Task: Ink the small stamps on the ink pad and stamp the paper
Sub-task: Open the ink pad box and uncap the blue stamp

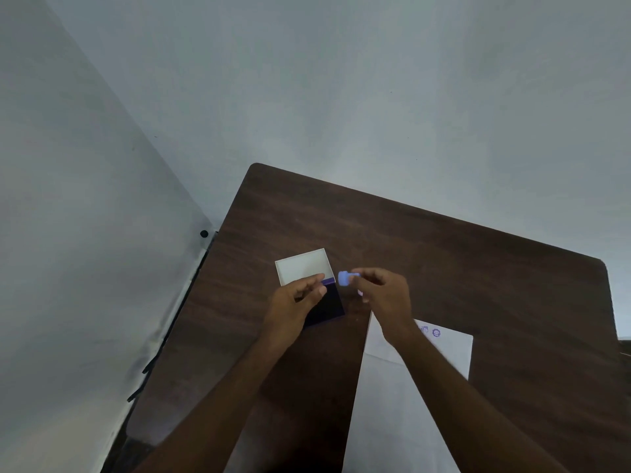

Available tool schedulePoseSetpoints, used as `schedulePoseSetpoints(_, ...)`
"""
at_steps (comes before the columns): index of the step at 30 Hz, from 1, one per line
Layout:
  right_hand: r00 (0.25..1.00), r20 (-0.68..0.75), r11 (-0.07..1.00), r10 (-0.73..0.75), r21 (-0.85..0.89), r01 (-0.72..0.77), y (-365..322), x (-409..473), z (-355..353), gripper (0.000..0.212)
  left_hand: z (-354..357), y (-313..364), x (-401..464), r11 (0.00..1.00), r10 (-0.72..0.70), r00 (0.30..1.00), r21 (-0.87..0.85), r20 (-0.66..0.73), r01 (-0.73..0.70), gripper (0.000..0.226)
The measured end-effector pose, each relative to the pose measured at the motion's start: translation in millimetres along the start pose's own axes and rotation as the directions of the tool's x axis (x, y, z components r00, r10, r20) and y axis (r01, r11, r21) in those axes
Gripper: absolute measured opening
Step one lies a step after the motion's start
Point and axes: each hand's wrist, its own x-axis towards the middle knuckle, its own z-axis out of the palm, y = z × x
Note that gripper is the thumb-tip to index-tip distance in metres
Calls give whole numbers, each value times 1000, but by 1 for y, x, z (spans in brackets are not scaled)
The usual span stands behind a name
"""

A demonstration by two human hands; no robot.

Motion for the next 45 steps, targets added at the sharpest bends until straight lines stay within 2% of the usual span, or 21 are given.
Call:
schedulePoseSetpoints(3, 999, 35, 990, 21, 141, -26, -5, -16, -7, 8, 6, 9, -5, 999, 19, 999, -52, 35, -17, 29)
schedulePoseSetpoints(6, 998, 66, 986, 23, 165, -34, -7, -24, -8, 7, 12, 15, -10, 993, 33, 997, -116, 68, -25, 30)
schedulePoseSetpoints(9, 995, 101, 985, 5, 171, -23, -10, -26, -8, 10, 14, 20, -11, 983, 23, 999, -181, 28, -18, 30)
schedulePoseSetpoints(17, 973, 229, 952, -14, 299, -56, -14, -27, -9, 13, 7, 28, -11, 984, 77, 997, -166, 24, -72, 25)
schedulePoseSetpoints(22, 977, 213, 955, -7, 292, -57, -12, -28, -5, 10, 8, 27, -10, 993, 69, 997, -99, 17, -67, 27)
schedulePoseSetpoints(35, 985, 173, 948, 2, 313, -57, -10, -26, -5, 9, 9, 29, -11, 993, 57, 998, -109, 15, -55, 30)
schedulePoseSetpoints(41, 980, 181, 877, 83, 454, -158, -10, -26, -2, 18, 5, 28, -13, 979, 65, 997, -198, 46, -55, 28)
schedulePoseSetpoints(45, 946, 307, 756, 101, 595, -274, -9, -29, -2, 16, 1, 27, -15, 959, 60, 996, -279, 66, -40, 29)
